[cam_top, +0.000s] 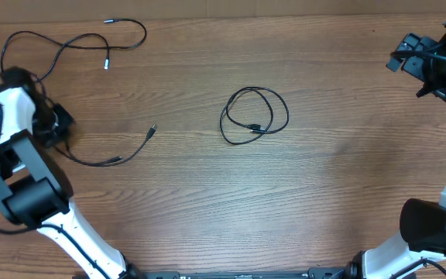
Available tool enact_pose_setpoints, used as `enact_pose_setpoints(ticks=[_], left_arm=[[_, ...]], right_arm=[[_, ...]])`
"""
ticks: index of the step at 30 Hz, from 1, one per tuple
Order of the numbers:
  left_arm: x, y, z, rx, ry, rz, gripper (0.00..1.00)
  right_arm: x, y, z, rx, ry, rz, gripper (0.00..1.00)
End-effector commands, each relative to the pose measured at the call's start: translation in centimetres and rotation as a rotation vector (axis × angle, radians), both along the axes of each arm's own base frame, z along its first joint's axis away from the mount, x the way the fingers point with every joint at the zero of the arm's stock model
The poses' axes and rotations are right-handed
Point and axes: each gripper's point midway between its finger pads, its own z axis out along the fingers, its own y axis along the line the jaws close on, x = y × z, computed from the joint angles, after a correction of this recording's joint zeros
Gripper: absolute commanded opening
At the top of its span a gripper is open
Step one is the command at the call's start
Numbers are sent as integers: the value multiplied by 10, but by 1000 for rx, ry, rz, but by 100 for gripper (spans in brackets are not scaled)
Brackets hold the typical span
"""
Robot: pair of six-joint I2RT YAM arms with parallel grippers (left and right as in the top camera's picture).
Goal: Untangle cables
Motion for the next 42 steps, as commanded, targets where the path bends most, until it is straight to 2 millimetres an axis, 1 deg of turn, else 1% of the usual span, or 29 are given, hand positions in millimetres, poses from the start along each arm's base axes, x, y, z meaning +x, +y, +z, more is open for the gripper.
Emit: enact_pose_setpoints(ticks=[1, 4, 6, 8, 11, 14, 19, 23, 28, 31, 33, 35, 37, 38, 42], left_arm=[[34, -31, 31, -97, -180, -118, 4], [48, -31, 24, -72, -209, -141, 4], [55, -32, 15, -52, -212, -176, 4], [57, -28, 1, -18, -186, -177, 4], [52, -11, -22, 62, -118, -158, 4], [45, 4, -41, 106, -67, -149, 4], [32, 29, -59, 111, -41, -110, 4], [15, 55, -64, 133, -8, -50, 4], [-15, 88, -64, 185, 61, 89, 4], [-31, 99, -65, 177, 87, 176, 4], [-34, 102, -65, 164, 80, 198, 4], [-33, 106, -60, 164, 69, 203, 4], [-29, 109, -49, 173, 55, 205, 4], [-26, 111, -40, 181, 40, 209, 4], [-15, 117, 6, 197, -37, 335, 4]], right_arm=[[-2, -2, 2, -7, -5, -4, 100], [-2, -2, 2, -8, -5, -4, 100], [-2, -2, 2, -8, -5, -4, 100], [-2, -2, 2, -8, -5, -5, 100], [-2, -2, 2, -8, -5, -4, 100], [-2, -2, 2, -8, -5, -5, 100], [-2, -2, 2, -8, -5, -4, 100], [-2, -2, 2, -8, -5, -5, 100], [-2, -2, 2, -7, -5, -4, 100], [-2, -2, 2, -7, -5, -5, 100], [-2, -2, 2, -7, -5, -5, 100], [-2, -2, 2, -7, -5, -4, 100], [-2, -2, 2, -8, -5, -5, 100], [-2, -2, 2, -8, -5, -4, 100], [-2, -2, 2, -7, -5, -5, 100]])
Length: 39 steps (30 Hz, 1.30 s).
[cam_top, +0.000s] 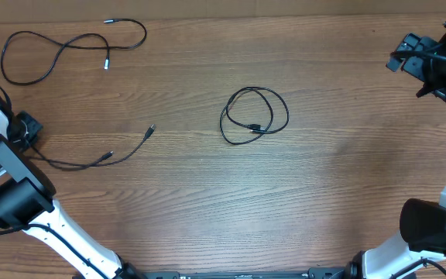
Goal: Untangle cables
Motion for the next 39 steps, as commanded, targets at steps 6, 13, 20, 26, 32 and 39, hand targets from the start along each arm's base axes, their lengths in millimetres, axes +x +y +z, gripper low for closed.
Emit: enact_pose_setpoints(ticks=[6, 13, 20, 26, 32, 39], left_arm=[[5, 17, 79, 94, -122, 188, 21], [-45, 2, 50, 15, 78, 277, 10], [-71, -24, 20, -93, 183, 285, 11], [-93, -51, -6, -164, 258, 316, 4], [-102, -69, -26, -223, 270, 324, 4], [-81, -108, -47, -414, 143, 311, 4]], right_arm=[[-2, -2, 2, -8, -5, -4, 100], [-2, -2, 2, -8, -5, -5, 100], [-2, -2, 2, -8, -5, -4, 100], [-2, -2, 2, -7, -6, -5, 100], [-2, -2, 2, -7, -6, -4, 100], [-2, -2, 2, -7, -5, -5, 100]])
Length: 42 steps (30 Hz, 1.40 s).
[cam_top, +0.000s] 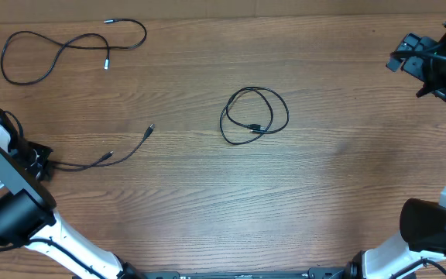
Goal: Untangle cables
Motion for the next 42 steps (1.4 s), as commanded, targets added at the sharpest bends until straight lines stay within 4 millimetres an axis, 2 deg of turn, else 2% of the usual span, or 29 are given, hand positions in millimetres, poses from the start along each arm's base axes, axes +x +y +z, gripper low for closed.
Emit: enact_pose_setpoints(ticks=[1, 5, 9, 13, 23, 27, 32, 38, 42], left_arm=[[16, -56, -39, -260, -107, 36, 4], [24, -73, -49, -328, -177, 92, 4], [28, -79, -63, -315, -213, 96, 4], [42, -85, -71, -321, -287, 99, 4], [84, -84, -69, -288, -445, 109, 4], [92, -79, -66, -267, -469, 94, 4], [90, -63, -47, -280, -442, 129, 4], [103, -42, 6, -252, -460, 11, 4], [102, -32, 37, -159, -419, -116, 4]], right_arm=[[-2, -2, 2, -7, -6, -5, 100], [-2, -2, 2, -7, -5, -5, 100], [-2, -2, 2, -8, -6, -5, 100], [-2, -2, 2, -7, -5, -5, 100], [-2, -2, 2, -8, -6, -5, 100], [-2, -2, 2, -8, -6, -5, 100], [-2, -2, 2, -7, -6, -5, 100], [-2, -2, 2, -7, -6, -5, 100], [-2, -2, 2, -7, -5, -5, 100]])
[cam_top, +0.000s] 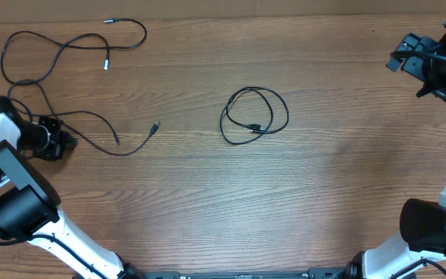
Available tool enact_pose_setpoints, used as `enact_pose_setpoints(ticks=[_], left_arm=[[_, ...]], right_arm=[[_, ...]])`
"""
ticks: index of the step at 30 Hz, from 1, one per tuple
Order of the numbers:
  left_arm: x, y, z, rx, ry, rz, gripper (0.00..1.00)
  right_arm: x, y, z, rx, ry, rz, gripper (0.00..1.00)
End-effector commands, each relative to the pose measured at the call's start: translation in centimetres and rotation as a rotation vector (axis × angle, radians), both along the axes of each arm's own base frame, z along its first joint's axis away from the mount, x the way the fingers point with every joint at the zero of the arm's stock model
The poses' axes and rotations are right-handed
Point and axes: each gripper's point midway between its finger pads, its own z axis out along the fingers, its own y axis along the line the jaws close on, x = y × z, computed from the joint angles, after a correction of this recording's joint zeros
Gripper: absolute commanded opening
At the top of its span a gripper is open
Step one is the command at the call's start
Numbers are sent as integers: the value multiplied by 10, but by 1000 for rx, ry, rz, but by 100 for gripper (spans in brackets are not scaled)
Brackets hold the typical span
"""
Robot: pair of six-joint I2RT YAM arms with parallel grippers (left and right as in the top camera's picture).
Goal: Untangle cables
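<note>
Three black cables lie on the wooden table. One long cable (68, 45) sprawls at the far left corner. A second cable (99, 124) runs out from my left gripper (60, 141), its two plug ends lying at mid-left; a strand of it rises from the gripper toward the first cable's loop and seems to cross it there. My left gripper looks shut on this cable. A third cable (255, 113) sits coiled at the table's centre. At the far right edge, well away from all cables, my right gripper (399, 59) hangs with nothing in it.
The left arm's white links (6, 194) stand along the table's left edge. The right arm's base (432, 229) is at the near right corner. Bare wood (324, 178) spans the middle and right of the table.
My left gripper has moved right and a little farther back, bringing the second cable with it. That cable now bows in loops, and a strand reaches up to the far-left cable. The right arm is unchanged.
At first my left gripper sat at the left edge with the cable joined to the far-left tangle. Then it was farther left, then nearer, with the cable stretched straight and apart from the far cable. Now it is back inward, with the cable slack.
</note>
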Motion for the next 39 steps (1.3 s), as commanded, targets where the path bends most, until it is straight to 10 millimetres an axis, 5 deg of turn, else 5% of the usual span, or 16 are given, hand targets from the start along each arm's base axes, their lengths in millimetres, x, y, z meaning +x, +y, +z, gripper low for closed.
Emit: enact_pose_setpoints(ticks=[1, 8, 16, 26, 35, 39], left_arm=[[4, 20, 25, 181, 4, -149, 4], [-54, 13, 11, 307, 366, -131, 4], [-77, -33, -31, 243, 441, -161, 4], [-44, -98, -34, 33, 275, -229, 4], [-22, -115, -36, 55, 231, -207, 4], [3, -119, -33, 22, 134, -154, 4]], right_arm=[[-2, -2, 2, -7, -5, -4, 100], [-2, -2, 2, -8, -5, -4, 100], [-2, -2, 2, -8, -5, -4, 100], [-2, -2, 2, -8, -5, -4, 100], [-2, -2, 2, -8, -5, -4, 100], [-2, -2, 2, -8, -5, -5, 100]])
